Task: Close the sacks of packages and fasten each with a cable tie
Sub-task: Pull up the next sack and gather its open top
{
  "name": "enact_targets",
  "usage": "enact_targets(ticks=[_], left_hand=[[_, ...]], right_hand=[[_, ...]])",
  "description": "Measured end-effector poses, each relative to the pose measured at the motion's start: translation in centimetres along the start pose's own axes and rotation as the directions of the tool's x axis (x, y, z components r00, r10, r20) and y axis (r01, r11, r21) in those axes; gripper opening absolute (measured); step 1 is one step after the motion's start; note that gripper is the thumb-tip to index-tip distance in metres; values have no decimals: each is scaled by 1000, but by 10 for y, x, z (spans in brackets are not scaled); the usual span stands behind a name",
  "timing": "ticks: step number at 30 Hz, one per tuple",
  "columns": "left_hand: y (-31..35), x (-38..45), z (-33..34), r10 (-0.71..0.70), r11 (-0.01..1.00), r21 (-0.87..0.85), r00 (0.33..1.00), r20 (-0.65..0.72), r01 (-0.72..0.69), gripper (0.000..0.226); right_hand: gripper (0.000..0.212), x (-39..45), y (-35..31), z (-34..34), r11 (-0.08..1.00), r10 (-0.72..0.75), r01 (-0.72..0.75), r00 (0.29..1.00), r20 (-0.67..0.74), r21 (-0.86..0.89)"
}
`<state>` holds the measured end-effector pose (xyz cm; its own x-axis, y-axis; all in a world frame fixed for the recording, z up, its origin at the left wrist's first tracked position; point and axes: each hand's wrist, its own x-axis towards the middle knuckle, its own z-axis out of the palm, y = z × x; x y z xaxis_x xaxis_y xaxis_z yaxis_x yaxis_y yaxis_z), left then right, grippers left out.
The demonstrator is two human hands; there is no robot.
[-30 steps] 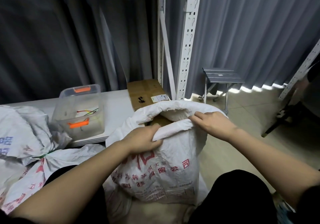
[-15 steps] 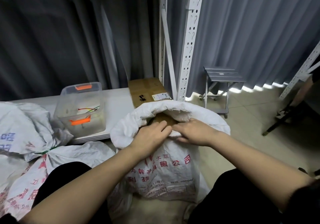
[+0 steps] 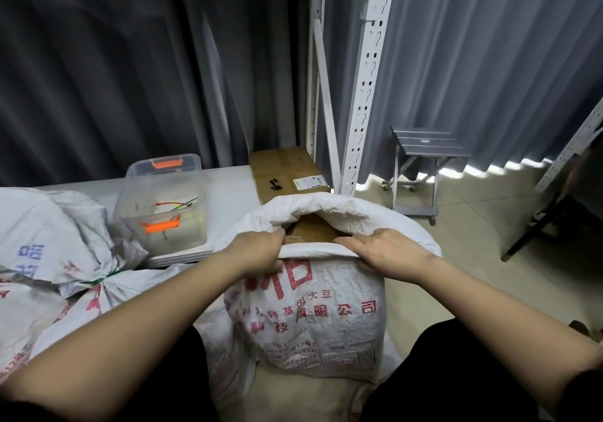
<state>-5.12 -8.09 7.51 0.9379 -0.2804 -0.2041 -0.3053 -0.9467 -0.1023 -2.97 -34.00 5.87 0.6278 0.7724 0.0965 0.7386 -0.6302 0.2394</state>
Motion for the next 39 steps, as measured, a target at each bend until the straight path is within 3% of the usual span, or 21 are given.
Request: enact_targets(ticks=[3,5,7,10,11,13,16,19,21,23,25,28,31,33,35,37,38,39], left_hand=[[-4,-5,-8,146,945,312,981,-130,-100,34],[-11,-7,1,356,885,415,882,-309,-212,44],[-18,-9,15,426,891,346,802,-418,-293,62],[-17,-9,34,320,938,8,855,-408,-347,50],[-15,-9,39,307,939,-28,871,-384,-343,44],[-14,-5,47,321,933,-15,848,-421,-360,53],[-20,-1,52,304,936,-26,844,-441,-350,45],[-17,-1,58,380,916,127,724,-576,-380,12],[-12,-3,58,430,896,210,650,-627,-391,6],[-9,-7,58,437,894,249,603,-668,-373,6],[-12,-12,59,374,920,190,622,-688,-343,11],[-17,-20,64,147,977,-25,754,-640,-212,34],[-19,-31,70,-136,969,-246,831,-540,-2,63],[-21,-40,75,-364,853,-501,855,-370,147,78],[-20,-48,77,-507,564,-795,854,-120,223,79],[-18,-50,77,-470,157,-976,880,63,153,68],[-17,-49,76,-423,14,-993,901,99,115,65],[-15,-47,77,-390,-61,-994,915,106,89,66]], right_hand=[[50,-4,6,1,999,26,-24,998,52,-28],[60,-7,9,2,993,23,-24,1000,-12,-113],[68,-10,8,12,977,-40,7,988,-149,-215],[58,-12,0,20,955,-93,9,959,-269,-297],[55,-11,-3,23,957,-77,-12,953,-294,-290],[50,-10,-8,26,971,-3,-73,949,-317,-228],[45,-11,-15,26,980,120,-153,966,-228,-131],[62,2,-31,9,968,229,-225,973,-32,109],[64,22,-42,-7,877,239,-285,957,165,387],[50,45,-49,-13,750,143,-306,940,308,587],[38,59,-51,-14,646,61,-337,917,394,685],[9,63,-55,-8,585,-14,-366,887,461,724],[13,58,-66,-1,585,24,-321,925,380,745],[7,52,-74,6,653,155,-280,959,237,704],[5,44,-78,13,727,252,-248,964,87,641],[6,37,-85,20,834,238,-177,970,-51,522],[7,35,-89,23,902,188,-118,974,-131,415],[9,33,-94,22,947,120,-58,976,-181,315]])
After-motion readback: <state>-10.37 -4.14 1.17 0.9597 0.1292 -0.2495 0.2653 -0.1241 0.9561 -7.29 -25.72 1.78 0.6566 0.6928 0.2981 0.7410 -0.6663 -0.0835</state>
